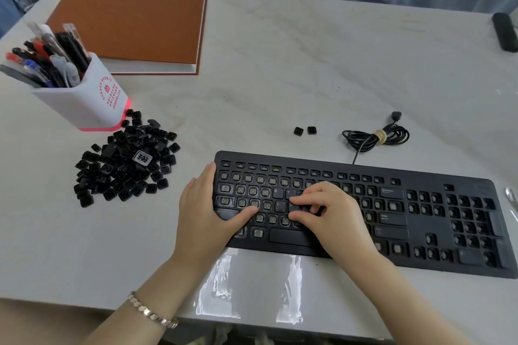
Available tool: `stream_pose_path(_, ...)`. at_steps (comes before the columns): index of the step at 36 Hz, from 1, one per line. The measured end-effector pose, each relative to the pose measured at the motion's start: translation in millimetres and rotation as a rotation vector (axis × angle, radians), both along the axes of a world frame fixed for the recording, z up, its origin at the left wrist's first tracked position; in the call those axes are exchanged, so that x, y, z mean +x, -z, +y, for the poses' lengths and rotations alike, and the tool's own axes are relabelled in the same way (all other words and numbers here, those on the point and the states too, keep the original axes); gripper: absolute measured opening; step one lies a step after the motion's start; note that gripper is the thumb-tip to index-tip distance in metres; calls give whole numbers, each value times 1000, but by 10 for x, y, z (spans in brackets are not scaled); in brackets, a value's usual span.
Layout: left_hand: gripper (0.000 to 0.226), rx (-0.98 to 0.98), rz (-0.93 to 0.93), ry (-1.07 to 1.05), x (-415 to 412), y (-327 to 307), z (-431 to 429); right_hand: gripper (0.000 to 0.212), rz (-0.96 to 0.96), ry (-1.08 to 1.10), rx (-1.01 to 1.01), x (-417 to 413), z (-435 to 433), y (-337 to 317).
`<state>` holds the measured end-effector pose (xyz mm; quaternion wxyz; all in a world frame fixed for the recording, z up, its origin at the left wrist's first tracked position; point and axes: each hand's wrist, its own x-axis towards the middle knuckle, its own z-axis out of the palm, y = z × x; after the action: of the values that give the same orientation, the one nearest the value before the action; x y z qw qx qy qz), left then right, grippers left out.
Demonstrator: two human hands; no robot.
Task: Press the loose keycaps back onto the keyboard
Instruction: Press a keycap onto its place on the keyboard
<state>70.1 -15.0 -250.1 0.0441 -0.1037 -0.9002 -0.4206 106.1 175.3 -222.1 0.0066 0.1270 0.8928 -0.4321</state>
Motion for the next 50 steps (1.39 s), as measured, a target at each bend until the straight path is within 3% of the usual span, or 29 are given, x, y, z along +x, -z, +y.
stream_pose_path(9,74,-1,0,-10,-11,45,-10,15,-5,-59,68,-1,23,38)
stream_pose_path(11,85,-19,-30,-27,-6,62,-16,8,131,-92,242,59,3,75)
stream_pose_path(14,96,-36,-71,-42,11,65,-27,25,365,-195,553,195,-14,139)
stream_pose_path(17,101,-38,-101,-47,7,53,-26,34,430,-244,607,241,49,197)
stream_pose_path(25,102,-47,-120,-51,-9,39,-19,30,503,-279,713,190,73,241)
stream_pose_path(29,102,-50,-116,-47,10,25,-25,35,443,-292,657,217,136,277)
stream_pose_path(33,97,-58,-114,-58,7,21,-7,31,396,-295,431,63,183,128)
stream_pose_path(37,84,-1,-101,-58,28,-29,-5,24,340,-121,291,-335,282,-149)
stream_pose_path(41,89,-14,-139,-60,23,-10,-21,32,177,-40,346,-813,424,-224)
stream_pose_path(46,93,-37,-149,-51,30,-18,-29,38,-116,-265,456,-1209,413,-98)
stream_pose_path(50,90,-50,-124,-51,18,5,-36,31,-172,-297,508,-1299,344,-82)
